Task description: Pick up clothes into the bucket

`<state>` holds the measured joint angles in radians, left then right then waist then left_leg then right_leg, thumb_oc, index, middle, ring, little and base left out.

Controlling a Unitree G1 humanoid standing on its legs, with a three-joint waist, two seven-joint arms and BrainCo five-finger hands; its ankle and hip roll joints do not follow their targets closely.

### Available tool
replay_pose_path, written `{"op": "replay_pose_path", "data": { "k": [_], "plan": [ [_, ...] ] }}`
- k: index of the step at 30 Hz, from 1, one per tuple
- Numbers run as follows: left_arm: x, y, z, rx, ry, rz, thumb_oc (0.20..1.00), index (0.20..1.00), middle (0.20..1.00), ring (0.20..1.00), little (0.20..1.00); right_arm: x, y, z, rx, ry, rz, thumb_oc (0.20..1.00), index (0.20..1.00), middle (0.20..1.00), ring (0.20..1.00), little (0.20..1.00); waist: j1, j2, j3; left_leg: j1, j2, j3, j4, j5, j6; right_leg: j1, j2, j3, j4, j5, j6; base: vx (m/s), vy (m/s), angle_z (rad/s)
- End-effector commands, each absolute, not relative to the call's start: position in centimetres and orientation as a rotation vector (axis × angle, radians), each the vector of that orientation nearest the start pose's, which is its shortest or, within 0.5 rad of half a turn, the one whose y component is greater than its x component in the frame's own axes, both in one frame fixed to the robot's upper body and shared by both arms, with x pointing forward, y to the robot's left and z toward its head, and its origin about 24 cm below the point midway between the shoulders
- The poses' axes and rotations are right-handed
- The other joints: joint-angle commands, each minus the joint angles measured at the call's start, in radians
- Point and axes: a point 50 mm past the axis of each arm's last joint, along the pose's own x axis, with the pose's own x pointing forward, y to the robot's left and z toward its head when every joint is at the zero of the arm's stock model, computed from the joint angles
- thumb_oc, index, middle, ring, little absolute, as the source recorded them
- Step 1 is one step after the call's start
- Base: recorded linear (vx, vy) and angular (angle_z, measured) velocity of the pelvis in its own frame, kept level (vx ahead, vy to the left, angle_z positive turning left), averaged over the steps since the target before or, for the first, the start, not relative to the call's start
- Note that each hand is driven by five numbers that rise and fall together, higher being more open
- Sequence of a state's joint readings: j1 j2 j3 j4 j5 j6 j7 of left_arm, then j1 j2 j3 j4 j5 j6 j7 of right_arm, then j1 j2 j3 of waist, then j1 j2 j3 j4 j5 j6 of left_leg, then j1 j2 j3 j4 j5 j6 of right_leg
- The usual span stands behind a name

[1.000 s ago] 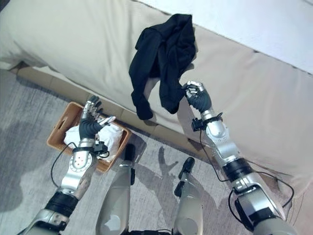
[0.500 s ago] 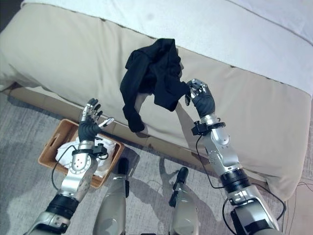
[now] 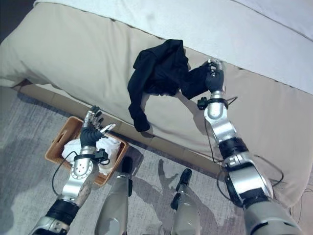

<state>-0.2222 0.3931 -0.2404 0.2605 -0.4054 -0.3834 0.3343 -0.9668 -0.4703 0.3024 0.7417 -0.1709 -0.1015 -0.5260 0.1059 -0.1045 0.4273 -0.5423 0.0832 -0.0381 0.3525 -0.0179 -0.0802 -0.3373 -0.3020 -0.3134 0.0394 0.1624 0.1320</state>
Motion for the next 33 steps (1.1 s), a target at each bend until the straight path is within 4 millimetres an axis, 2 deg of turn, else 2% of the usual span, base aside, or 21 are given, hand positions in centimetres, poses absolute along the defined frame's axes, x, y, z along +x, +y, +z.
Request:
{"op": "replay_pose_path", "data": {
  "k": [1,5,12,13,17,25,26,27,33],
  "plan": [
    [28.8,17.8,10.6,-0.01,-0.433,0.081,1.0,1.0,1.0,1.0,1.0,39.6,-19.6,26.4,-0.891,-0.613,-0.493,0.2,0.2,0.2,0.2,0.2,0.026,0.022,0.051,-0.023,-0.001,-0.001,-0.062,0.064,0.006,0.056,-0.072,-0.014,0.149,-0.068,0.09,-0.04,0.016,0.11],
    [28.7,17.1,11.7,0.007,-0.481,0.049,1.0,1.0,1.0,1.0,1.0,40.3,-19.5,27.4,-0.973,-0.595,-0.507,0.2,0.2,0.2,0.2,0.2,0.035,0.031,0.093,-0.092,-0.019,-0.008,-0.019,0.053,0.011,-0.006,-0.089,-0.016,0.21,-0.086,0.083,-0.03,0.032,0.12],
    [28.0,16.8,13.0,0.023,-0.549,0.036,1.0,1.0,1.0,1.0,1.0,41.3,-19.1,28.4,-1.099,-0.546,-0.523,0.2,0.2,0.2,0.2,0.2,0.055,0.044,0.093,-0.293,-0.036,-0.023,0.067,0.034,0.021,-0.197,-0.107,-0.02,0.313,-0.11,0.072,0.0,0.025,0.11],
    [27.9,16.7,13.1,0.022,-0.551,0.033,1.0,1.0,1.0,1.0,1.0,41.3,-19.4,28.4,-1.118,-0.534,-0.536,0.2,0.2,0.2,0.2,0.2,0.06,0.046,0.093,-0.295,-0.035,-0.029,0.076,0.002,0.013,-0.201,-0.107,-0.01,0.33,-0.137,0.083,0.09,-0.025,0.08],
    [27.5,16.0,13.8,0.021,-0.587,-0.003,1.0,1.0,1.0,1.0,1.0,41.3,-20.7,29.6,-1.152,-0.509,-0.618,0.2,0.2,0.2,0.2,0.2,0.078,0.065,0.093,-0.367,-0.05,-0.04,0.091,0.003,0.015,-0.272,-0.118,-0.02,0.365,-0.148,0.085,0.04,0.004,0.12],
    [27.2,15.3,14.6,0.014,-0.624,-0.042,1.0,1.0,1.0,1.0,1.0,40.6,-22.3,32.4,-1.221,-0.547,-0.714,0.2,0.2,0.2,0.2,0.2,0.092,0.08,0.093,-0.424,-0.069,-0.046,0.108,-0.003,0.019,-0.322,-0.135,-0.026,0.388,-0.159,0.087,0.03,0.019,0.1],
    [27.2,15.3,14.6,0.014,-0.624,-0.042,1.0,1.0,1.0,1.0,1.0,40.6,-22.3,32.5,-1.221,-0.547,-0.714,0.413,0.413,0.413,0.413,0.413,0.092,0.08,0.093,-0.425,-0.069,-0.046,0.109,-0.003,0.019,-0.323,-0.135,-0.026,0.389,-0.159,0.087,0.02,0.012,0.13],
    [27.2,15.3,14.8,0.013,-0.632,-0.043,1.0,1.0,1.0,1.0,1.0,40.4,-22.8,33.1,-1.242,-0.553,-0.743,1.0,1.0,1.0,1.0,1.0,0.095,0.08,0.093,-0.428,-0.072,-0.048,0.114,-0.007,0.021,-0.322,-0.137,-0.026,0.389,-0.16,0.087,0.02,0.012,0.08],
    [27.4,15.4,14.9,0.002,-0.636,-0.03,1.0,1.0,1.0,1.0,1.0,39.7,-23.7,34.5,-1.246,-0.593,-0.825,1.0,1.0,1.0,1.0,1.0,0.093,0.084,0.093,-0.433,-0.08,-0.048,0.123,-0.013,0.023,-0.316,-0.143,-0.031,0.387,-0.163,0.088,0.0,0.002,0.01]
  ]
}}
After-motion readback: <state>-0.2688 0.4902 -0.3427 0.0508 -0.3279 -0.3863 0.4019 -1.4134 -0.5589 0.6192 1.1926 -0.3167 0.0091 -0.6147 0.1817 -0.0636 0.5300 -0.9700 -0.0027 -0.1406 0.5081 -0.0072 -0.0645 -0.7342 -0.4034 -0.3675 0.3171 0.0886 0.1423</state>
